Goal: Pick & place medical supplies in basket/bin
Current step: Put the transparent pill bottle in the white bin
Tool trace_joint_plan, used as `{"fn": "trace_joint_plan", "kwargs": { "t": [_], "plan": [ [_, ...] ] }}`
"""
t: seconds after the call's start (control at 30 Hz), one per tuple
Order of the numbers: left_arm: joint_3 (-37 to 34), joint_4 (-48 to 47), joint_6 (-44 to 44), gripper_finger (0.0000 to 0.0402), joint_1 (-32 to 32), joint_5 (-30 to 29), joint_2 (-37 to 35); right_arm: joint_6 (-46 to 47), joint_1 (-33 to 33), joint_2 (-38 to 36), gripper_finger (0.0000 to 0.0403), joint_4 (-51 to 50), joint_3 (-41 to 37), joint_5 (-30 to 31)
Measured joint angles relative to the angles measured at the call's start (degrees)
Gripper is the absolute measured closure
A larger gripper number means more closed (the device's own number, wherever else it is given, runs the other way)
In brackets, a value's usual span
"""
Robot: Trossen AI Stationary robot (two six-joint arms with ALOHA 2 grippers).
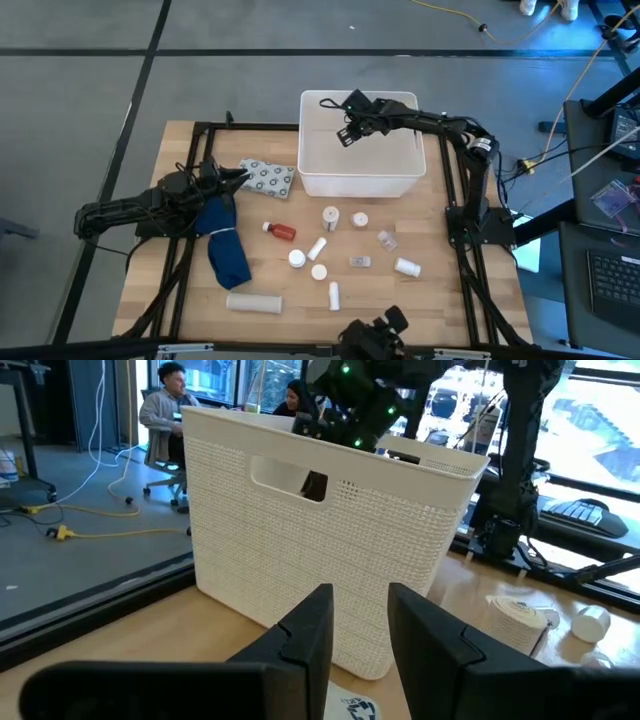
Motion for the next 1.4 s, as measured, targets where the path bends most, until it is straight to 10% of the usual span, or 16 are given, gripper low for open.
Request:
{"fn": "trace_joint_plan", "kwargs": {
  "t": [1.4],
  "plan": [
    [0.01, 0.0, 0.02, 0.0309, 0.04, -0.02, 0.0, -1.25, -0.01, 3.21, 0.023, 2.17, 0.02, -1.52]
  ]
}}
